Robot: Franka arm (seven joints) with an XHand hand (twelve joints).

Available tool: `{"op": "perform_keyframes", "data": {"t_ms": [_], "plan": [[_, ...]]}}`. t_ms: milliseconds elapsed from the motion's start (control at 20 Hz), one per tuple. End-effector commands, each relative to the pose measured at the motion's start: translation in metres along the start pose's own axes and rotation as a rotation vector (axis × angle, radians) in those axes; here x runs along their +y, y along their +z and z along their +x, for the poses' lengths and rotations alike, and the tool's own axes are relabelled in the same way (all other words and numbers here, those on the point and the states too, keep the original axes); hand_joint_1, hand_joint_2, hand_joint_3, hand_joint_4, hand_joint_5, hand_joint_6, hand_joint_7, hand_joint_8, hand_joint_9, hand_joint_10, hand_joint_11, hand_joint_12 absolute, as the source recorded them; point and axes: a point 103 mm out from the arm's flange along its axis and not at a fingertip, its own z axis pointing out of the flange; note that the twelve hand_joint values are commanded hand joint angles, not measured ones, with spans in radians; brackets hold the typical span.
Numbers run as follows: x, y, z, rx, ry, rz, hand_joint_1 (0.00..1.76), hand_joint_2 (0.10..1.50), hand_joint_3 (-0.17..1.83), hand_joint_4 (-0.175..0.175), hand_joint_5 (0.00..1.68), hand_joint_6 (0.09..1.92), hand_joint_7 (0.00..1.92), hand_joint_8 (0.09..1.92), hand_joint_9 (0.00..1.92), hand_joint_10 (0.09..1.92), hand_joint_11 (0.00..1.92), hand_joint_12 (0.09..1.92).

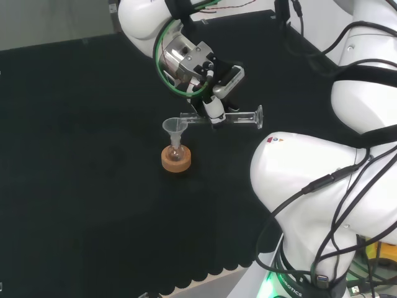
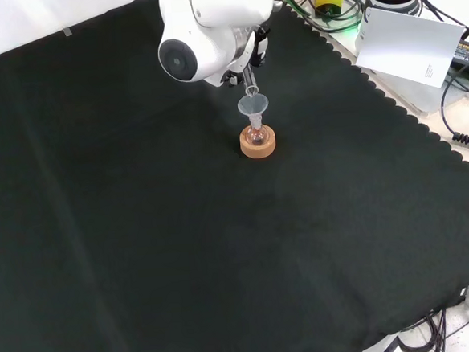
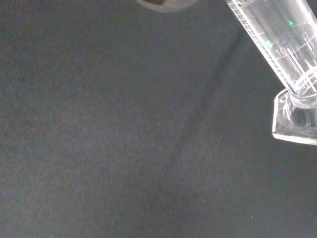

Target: Pour the water from the graduated cylinder into the round-bottom flask.

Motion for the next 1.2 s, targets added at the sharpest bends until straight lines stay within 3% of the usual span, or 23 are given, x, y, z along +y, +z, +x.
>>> {"op": "perform_keyframes", "data": {"t_ms": [50,1200], "plan": [[-0.0002,-0.0022,0.0019,0.000,0.010,0.040,1.24,1.08,-0.01,0.021,1.08,0.92,1.07,0.83,1.42,0.09,1.23,0.76],[-0.0073,-0.0094,0.0005,-0.032,0.060,0.093,1.24,1.08,-0.01,0.023,1.08,0.93,1.07,0.83,1.42,0.09,1.24,0.76]]}}
